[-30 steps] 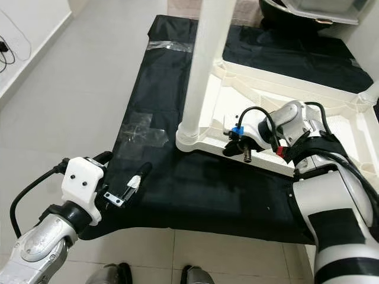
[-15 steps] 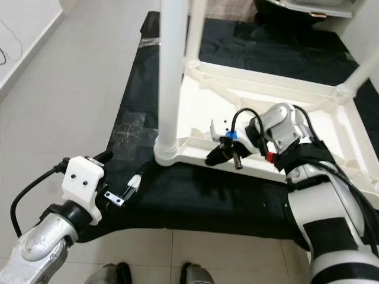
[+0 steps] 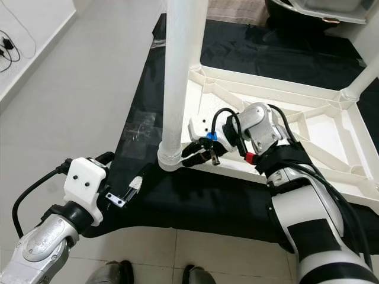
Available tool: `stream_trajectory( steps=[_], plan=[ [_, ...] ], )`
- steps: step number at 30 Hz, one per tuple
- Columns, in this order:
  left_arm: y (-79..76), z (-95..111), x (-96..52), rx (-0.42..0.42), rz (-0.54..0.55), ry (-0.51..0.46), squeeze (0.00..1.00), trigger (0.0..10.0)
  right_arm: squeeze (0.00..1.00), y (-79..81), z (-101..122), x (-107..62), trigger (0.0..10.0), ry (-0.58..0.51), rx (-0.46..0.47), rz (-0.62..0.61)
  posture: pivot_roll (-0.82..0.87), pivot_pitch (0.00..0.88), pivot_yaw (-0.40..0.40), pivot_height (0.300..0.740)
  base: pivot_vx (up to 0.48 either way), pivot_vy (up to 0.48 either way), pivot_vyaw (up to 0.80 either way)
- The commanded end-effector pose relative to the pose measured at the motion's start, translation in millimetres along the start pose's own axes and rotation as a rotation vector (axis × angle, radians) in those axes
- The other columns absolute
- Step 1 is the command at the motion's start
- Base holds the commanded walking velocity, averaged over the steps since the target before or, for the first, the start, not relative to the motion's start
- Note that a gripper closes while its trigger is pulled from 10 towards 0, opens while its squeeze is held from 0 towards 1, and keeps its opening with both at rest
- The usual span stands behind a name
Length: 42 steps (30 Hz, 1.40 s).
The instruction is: Building children table
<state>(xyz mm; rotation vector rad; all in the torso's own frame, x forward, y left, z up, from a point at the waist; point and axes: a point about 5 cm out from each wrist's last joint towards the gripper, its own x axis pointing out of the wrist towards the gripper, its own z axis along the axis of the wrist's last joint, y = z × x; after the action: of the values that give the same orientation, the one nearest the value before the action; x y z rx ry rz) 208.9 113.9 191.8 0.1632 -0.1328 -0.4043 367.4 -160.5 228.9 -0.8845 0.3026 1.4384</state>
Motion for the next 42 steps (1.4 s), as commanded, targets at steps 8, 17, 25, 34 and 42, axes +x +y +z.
stream_trajectory(
  steps=[8,17,25,34,42],
  plan=[
    [-9.1,-8.2,-5.2,-0.033,-0.032,0.037,0.0,10.0,0.0,13.3,-20.8,-17.9,10.0,0.077,0.032,0.025,0.11,0.208,-0.079,0.74,0.0,0.0,0.0],
    [-10.4,-10.0,-5.6,-0.037,-0.037,0.043,0.0,10.0,0.0,25.3,-46.5,-70.6,10.0,0.134,0.207,0.016,0.11,0.197,-0.076,0.74,0.0,0.0,0.0],
    [-21.7,-13.9,-12.8,-0.073,-0.067,0.064,0.0,10.0,0.0,35.9,-60.8,-124.7,10.0,-0.087,0.432,-0.226,0.11,0.173,-0.066,0.74,0.0,0.0,0.0],
    [-30.6,-25.6,-26.7,-0.097,-0.091,0.119,0.0,10.0,0.78,41.9,-53.7,-108.0,10.0,-0.46,0.479,-0.324,0.13,0.145,-0.039,0.74,0.0,0.0,0.0],
    [-29.7,-32.5,-26.1,-0.1,-0.079,0.133,0.0,10.0,1.0,47.0,-36.4,-75.4,10.0,-0.623,0.443,-0.353,0.13,0.112,-0.03,0.74,0.0,0.0,0.0]
  ],
)
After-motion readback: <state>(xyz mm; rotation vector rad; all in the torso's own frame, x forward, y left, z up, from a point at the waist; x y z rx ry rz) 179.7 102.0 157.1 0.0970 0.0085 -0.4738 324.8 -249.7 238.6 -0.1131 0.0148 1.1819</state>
